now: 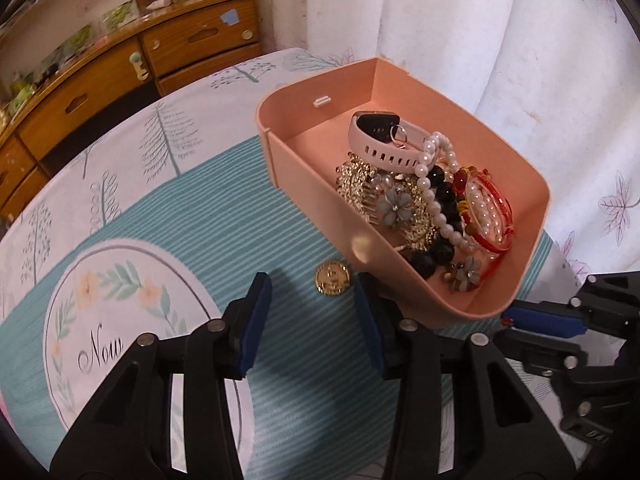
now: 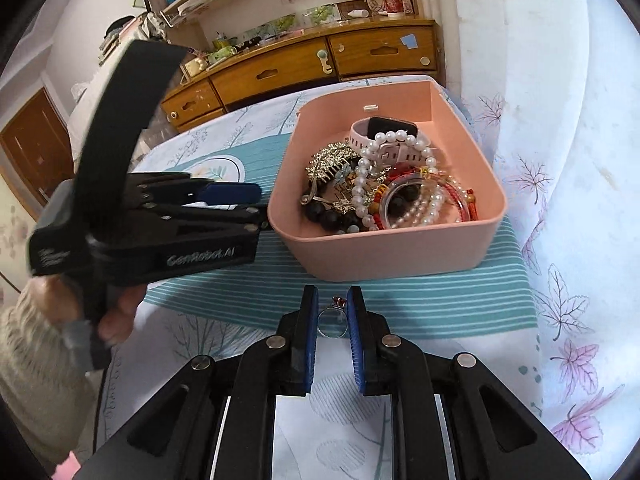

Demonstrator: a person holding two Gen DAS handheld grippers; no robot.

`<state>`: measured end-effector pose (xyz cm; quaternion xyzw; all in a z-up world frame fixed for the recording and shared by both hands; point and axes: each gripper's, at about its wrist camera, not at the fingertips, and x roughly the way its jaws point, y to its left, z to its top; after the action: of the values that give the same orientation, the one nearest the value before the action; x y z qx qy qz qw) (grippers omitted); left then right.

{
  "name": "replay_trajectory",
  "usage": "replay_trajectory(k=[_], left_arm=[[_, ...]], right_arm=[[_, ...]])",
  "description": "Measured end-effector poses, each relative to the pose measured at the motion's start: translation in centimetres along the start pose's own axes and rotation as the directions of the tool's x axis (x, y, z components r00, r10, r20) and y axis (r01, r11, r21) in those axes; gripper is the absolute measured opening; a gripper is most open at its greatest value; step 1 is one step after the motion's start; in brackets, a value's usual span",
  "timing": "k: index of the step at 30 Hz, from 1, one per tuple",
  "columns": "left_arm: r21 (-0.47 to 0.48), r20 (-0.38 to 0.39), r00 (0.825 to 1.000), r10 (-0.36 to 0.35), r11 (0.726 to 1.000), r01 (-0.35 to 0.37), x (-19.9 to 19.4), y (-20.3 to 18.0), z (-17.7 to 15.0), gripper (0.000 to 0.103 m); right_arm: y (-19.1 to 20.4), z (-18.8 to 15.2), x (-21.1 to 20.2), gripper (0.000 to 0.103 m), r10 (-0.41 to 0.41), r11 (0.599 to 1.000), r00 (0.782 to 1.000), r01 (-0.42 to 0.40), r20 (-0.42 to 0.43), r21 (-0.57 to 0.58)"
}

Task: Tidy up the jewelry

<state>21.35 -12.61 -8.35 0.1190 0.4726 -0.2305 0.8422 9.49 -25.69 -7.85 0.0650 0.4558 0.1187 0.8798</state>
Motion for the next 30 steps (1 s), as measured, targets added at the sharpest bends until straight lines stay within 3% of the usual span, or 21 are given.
replay_trajectory(k=[9,16,23,30], left_arm=[[0.066,0.029,1.000,-0.012,0.998,0.010,-0.1,-0.8,0.0,0.018],[0.110,0.052,0.996,0.075,0.991,-0.080,-0.8,-2.4,-0.8,0.017],[0.031,0.122,0.986,0.118,0.992,-0.122,-5.4,-1.3,-1.0,0.017],[-0.079,0.217,0.970,0.107,0.993,-0.092,-10.0,-1.5,1.6,0.017]], right_arm=[[-0.7,-0.1,-0.6,0.014,0.032,0.999,0.999,-0.032,0.006,0.013],[-0.5,0.3,-1.6,0.014,0.050,0.999,0.998,-0.050,0.027,0.006],[0.3,0.8,-4.1,0.014,0.075,0.997,0.994,-0.073,0.081,-0.027],[-0.9,3.3,-6.1,0.014,0.002,1.000,0.978,-0.004,0.207,0.008]])
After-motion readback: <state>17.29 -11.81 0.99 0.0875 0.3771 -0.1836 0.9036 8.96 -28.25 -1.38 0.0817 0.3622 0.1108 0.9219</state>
